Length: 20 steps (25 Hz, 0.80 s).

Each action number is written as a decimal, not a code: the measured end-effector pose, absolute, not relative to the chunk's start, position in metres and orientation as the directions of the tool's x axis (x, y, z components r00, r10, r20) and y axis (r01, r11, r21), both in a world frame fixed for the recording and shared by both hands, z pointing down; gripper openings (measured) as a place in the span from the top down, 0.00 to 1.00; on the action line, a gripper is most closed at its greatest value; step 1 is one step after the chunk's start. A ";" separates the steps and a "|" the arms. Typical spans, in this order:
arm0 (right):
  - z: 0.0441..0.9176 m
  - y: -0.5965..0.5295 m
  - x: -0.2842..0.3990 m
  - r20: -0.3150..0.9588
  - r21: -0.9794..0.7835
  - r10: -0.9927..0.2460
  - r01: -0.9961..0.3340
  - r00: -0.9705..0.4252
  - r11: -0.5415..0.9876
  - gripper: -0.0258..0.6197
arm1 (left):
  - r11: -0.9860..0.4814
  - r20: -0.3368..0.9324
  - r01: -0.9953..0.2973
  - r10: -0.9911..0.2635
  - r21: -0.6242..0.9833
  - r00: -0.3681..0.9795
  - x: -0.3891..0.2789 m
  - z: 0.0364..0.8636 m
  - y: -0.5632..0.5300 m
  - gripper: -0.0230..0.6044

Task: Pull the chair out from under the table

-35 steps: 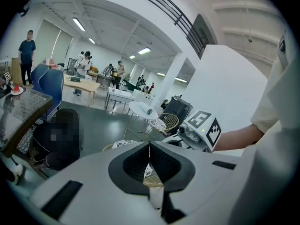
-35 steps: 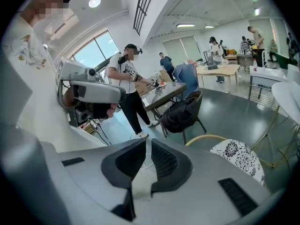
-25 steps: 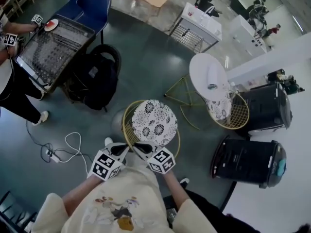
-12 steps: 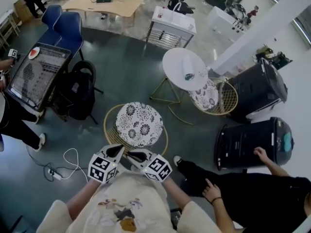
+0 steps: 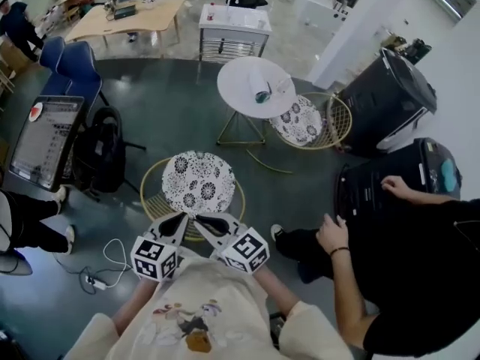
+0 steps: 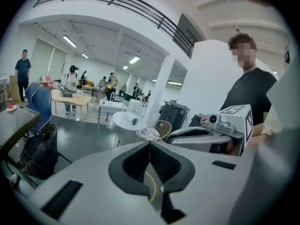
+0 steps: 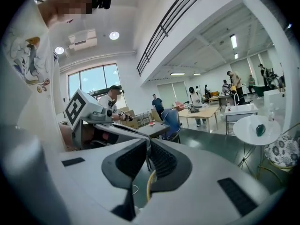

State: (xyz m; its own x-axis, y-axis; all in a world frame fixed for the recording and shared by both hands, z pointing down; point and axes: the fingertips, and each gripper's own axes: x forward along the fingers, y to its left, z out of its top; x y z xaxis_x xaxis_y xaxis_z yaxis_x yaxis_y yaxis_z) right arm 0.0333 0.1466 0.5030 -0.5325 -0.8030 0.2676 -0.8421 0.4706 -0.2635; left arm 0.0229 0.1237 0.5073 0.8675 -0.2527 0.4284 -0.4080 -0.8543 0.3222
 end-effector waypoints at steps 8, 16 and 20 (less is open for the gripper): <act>0.500 0.164 0.094 0.201 -0.289 -0.864 -0.870 -0.462 0.399 0.91 | -0.887 0.423 -0.353 -0.210 0.296 0.882 0.085 0.506 0.147 0.95; 0.497 0.185 0.140 0.199 -0.295 -0.910 -0.908 -0.363 0.298 0.91 | -0.909 0.425 -0.276 -0.126 0.312 0.896 0.133 0.507 0.168 0.95; 0.497 0.177 0.145 0.191 -0.288 -0.922 -0.917 -0.336 0.275 0.91 | -0.915 0.427 -0.243 -0.089 0.322 0.900 0.144 0.510 0.165 0.95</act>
State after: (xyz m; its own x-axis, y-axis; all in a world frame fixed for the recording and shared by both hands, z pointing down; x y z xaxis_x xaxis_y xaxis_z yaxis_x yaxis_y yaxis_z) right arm 0.1445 0.1766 0.4973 -0.3360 -0.9223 0.1908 -0.9174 0.2746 -0.2880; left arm 0.1437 0.1645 0.5105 0.9001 -0.0891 0.4266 -0.2430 -0.9152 0.3216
